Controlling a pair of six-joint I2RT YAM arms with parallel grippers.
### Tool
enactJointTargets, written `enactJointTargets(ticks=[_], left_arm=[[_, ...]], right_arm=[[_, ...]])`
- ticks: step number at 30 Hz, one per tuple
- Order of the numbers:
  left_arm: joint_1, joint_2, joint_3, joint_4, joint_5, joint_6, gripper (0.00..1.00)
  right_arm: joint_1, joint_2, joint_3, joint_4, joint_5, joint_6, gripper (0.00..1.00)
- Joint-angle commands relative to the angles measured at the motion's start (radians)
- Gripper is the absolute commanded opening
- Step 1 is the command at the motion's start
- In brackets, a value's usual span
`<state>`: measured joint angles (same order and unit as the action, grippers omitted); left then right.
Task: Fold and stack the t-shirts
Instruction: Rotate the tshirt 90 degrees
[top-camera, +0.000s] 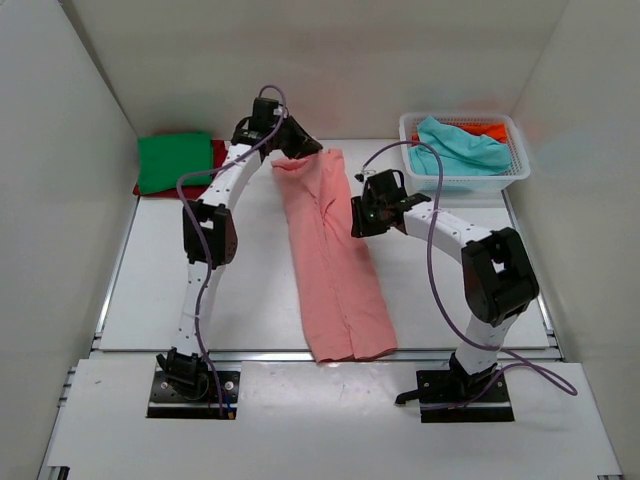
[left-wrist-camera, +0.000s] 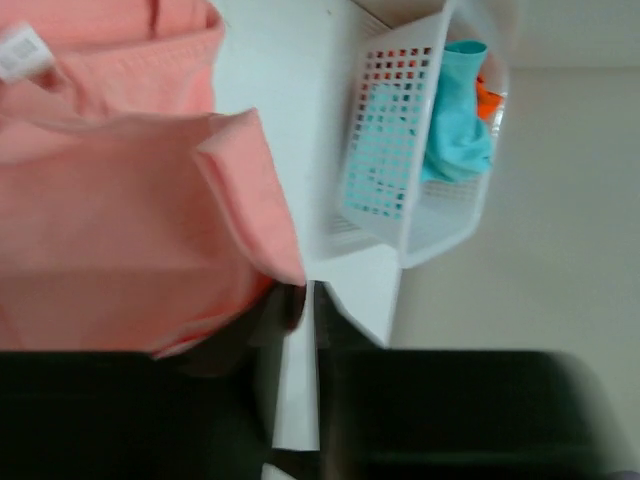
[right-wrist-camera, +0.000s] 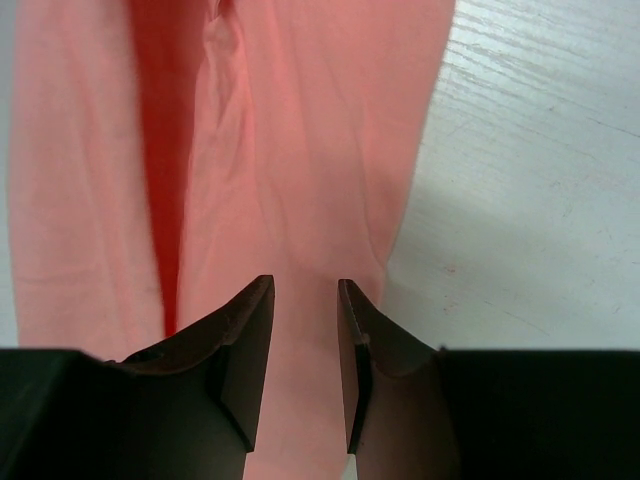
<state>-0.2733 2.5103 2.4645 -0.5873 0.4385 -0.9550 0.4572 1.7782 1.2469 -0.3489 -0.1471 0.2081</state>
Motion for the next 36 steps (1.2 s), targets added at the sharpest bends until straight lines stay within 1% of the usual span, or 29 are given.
enactJointTargets(ticks=[1,2,3,4,7,10,12,14,16,18,19,21,22,24,26,28,30,31,33,34,36], left_arm=[[-0.018,0.082,0.068,0.043,0.129,-0.065,0.34],[-0.021,0.097,0.074,0.032,0.138,-0.067,0.49],[-0.021,0.107,0.083,0.027,0.143,-0.062,0.59],[-0.023,0.108,0.079,0.03,0.154,-0.057,0.61],[-0.024,0.096,0.065,0.02,0.112,-0.034,0.61],[-0.012,0.061,0.019,0.026,0.088,-0.016,0.63],[-0.001,0.026,0.001,0.001,0.057,0.024,0.63],[0.014,0.001,-0.041,-0.052,0.002,0.068,0.61],[0.034,-0.03,-0.083,-0.075,-0.014,0.11,0.6],[0.04,-0.086,-0.122,-0.141,-0.049,0.177,0.6],[0.042,-0.117,-0.16,-0.16,-0.063,0.23,0.61],[0.037,-0.181,-0.26,-0.203,-0.122,0.29,0.65],[0.036,-0.233,-0.357,-0.189,-0.133,0.318,0.66],[0.025,-0.302,-0.571,-0.099,-0.15,0.329,0.67],[0.014,-0.338,-0.665,-0.021,-0.17,0.309,0.67],[-0.001,-0.288,-0.661,-0.038,-0.176,0.329,0.67],[-0.021,-0.214,-0.54,-0.118,-0.193,0.352,0.66],[-0.029,-0.162,-0.509,-0.153,-0.196,0.364,0.66],[-0.038,-0.099,-0.387,-0.193,-0.202,0.372,0.65],[-0.037,-0.061,-0.369,-0.209,-0.198,0.372,0.65],[-0.026,0.014,-0.258,-0.236,-0.188,0.369,0.65]], right_arm=[[-0.02,-0.057,-0.018,0.047,-0.002,-0.013,0.29],[-0.022,-0.059,-0.026,0.05,0.003,-0.009,0.29],[-0.026,-0.068,-0.036,0.053,-0.002,-0.012,0.29],[-0.029,-0.069,-0.04,0.056,-0.005,-0.013,0.29],[-0.031,-0.083,-0.063,0.057,-0.006,-0.007,0.29],[-0.031,-0.108,-0.099,0.088,-0.016,0.001,0.29],[-0.016,-0.129,-0.13,0.111,-0.008,0.008,0.3],[-0.003,-0.143,-0.151,0.082,0.004,0.02,0.3],[0.001,-0.157,-0.167,0.074,0.012,0.019,0.3],[0.011,-0.187,-0.219,0.05,0.027,0.028,0.31],[0.018,-0.216,-0.228,0.036,0.037,0.037,0.32],[0.021,-0.275,-0.298,0.021,0.032,0.062,0.36],[0.026,-0.289,-0.306,0.025,0.015,0.066,0.36],[0.046,-0.338,-0.36,0.022,0.011,0.077,0.36],[0.064,-0.355,-0.386,-0.01,0.014,0.085,0.36],[0.093,-0.369,-0.415,-0.022,-0.005,0.099,0.36],[0.116,-0.387,-0.449,-0.03,-0.008,0.128,0.36],[0.132,-0.388,-0.473,-0.025,-0.017,0.146,0.35],[0.159,-0.388,-0.509,-0.006,-0.029,0.184,0.37],[0.176,-0.39,-0.53,0.002,-0.034,0.197,0.36],[0.205,-0.372,-0.555,0.043,-0.066,0.23,0.35]])
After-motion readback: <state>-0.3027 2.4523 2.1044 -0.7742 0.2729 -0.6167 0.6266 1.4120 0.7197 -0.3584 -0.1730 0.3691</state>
